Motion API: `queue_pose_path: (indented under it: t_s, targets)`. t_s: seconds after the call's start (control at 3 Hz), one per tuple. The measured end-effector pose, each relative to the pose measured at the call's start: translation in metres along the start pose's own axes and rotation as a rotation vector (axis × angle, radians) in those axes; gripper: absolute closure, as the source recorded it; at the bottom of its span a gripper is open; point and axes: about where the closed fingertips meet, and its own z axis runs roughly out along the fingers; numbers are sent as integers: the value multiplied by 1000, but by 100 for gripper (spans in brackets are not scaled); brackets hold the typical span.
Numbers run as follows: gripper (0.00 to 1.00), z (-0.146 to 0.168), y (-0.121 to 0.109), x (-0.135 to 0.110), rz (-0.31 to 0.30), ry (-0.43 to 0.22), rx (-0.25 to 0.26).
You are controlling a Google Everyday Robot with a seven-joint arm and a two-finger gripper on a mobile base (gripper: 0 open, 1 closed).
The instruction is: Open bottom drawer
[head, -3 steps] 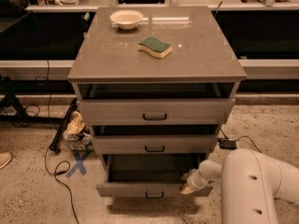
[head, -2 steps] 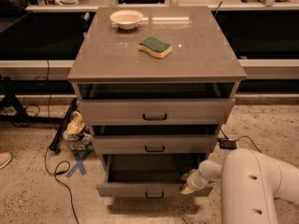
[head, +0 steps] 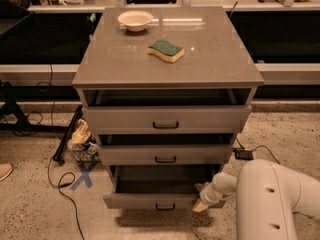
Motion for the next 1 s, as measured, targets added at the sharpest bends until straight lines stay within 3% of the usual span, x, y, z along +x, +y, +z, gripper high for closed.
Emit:
queue_pose_path:
  t_s: [0.67,1.0]
  targets:
    - [0,10,7,1,-9,63,-72]
    - [14,12,22,14,18,74,-106]
